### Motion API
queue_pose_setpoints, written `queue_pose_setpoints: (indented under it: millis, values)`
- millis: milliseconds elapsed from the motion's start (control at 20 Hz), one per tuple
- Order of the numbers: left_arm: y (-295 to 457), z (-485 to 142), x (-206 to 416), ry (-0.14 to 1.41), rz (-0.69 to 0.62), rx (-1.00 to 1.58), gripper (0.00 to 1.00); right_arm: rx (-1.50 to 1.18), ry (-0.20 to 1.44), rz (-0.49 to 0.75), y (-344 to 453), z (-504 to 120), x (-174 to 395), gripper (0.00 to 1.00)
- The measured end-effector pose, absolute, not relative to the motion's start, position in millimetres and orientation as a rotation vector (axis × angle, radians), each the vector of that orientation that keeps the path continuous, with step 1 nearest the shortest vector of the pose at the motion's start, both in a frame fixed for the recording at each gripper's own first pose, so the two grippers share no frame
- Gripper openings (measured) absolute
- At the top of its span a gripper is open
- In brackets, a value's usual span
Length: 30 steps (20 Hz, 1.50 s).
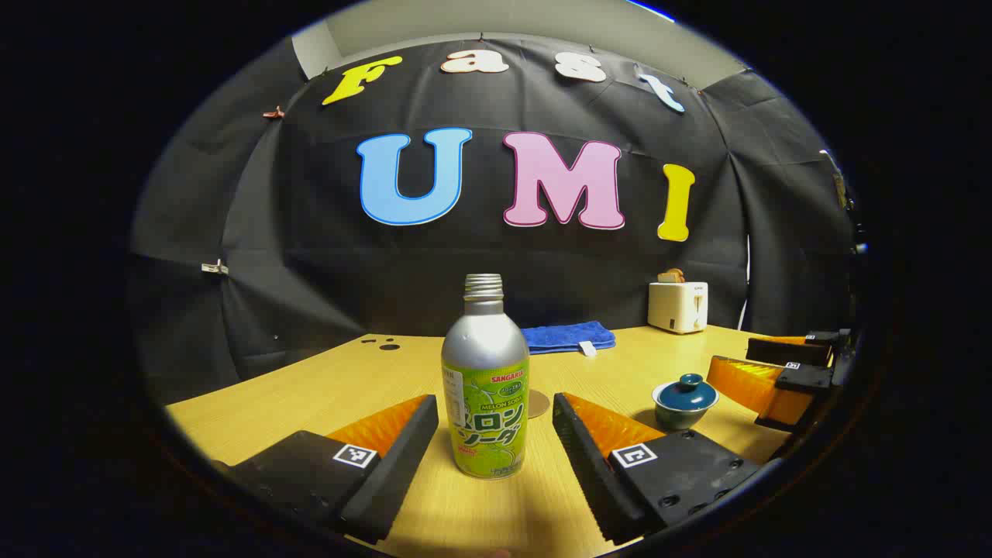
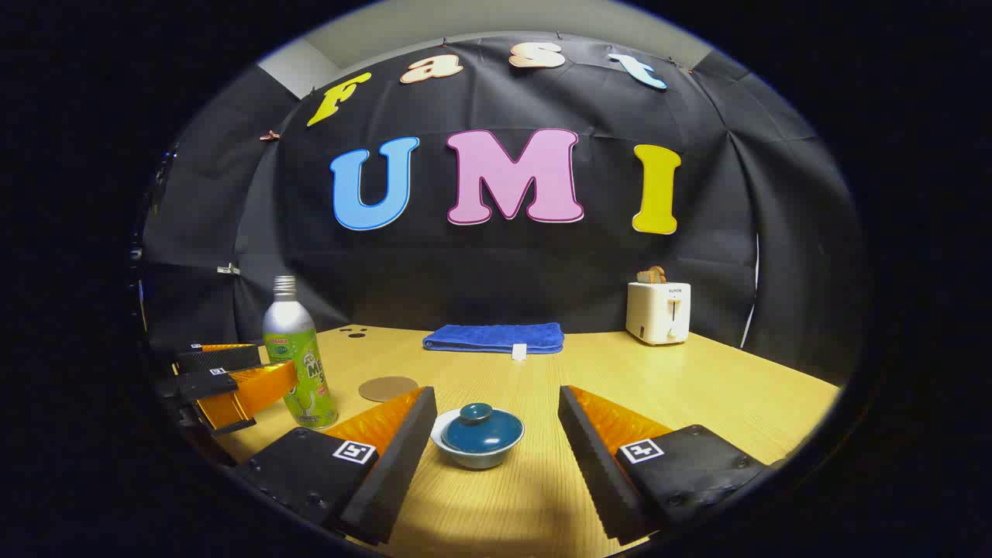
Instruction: Open the teacup lid with one hand, grasp the water bottle and pour water into the teacup with the other hand; after pouring, place the water bottle on the coaster and then close the teacup lid.
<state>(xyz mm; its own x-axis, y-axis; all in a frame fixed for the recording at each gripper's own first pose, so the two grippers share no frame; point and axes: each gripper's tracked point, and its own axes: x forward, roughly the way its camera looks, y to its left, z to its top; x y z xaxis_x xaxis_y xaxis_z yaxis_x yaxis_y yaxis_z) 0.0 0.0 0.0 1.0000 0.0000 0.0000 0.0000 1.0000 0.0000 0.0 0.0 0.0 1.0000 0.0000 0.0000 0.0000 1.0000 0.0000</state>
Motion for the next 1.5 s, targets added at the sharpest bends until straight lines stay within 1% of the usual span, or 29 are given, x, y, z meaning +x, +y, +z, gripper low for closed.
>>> queue_pose_setpoints:
  millis: [950,1100,1250,1400,1500]
  values:
    - [0.4,-0.1,1.2,-0.002,0.003,0.0,0.94,0.0,0.0,0.005,-0.3,-0.1,1.0,0.98]
    - [-0.5,1.3,0.5,-0.002,-0.003,0.0,0.94,0.001,0.007,0.069,12.5,-1.4,1.5,0.98]
    - [10.3,0.2,1.0,-0.002,0.014,-0.001,0.94,-0.021,0.035,0.077,6.5,-5.2,11.4,0.98]
    - [10.5,0.5,0.1,-0.003,0.014,-0.001,0.94,-0.066,0.085,0.13,13.6,-12.5,24.0,0.98]
    - [11.0,0.4,0.9,-0.003,0.014,-0.001,0.94,-0.106,0.112,0.139,11.3,-17.0,31.7,0.98]
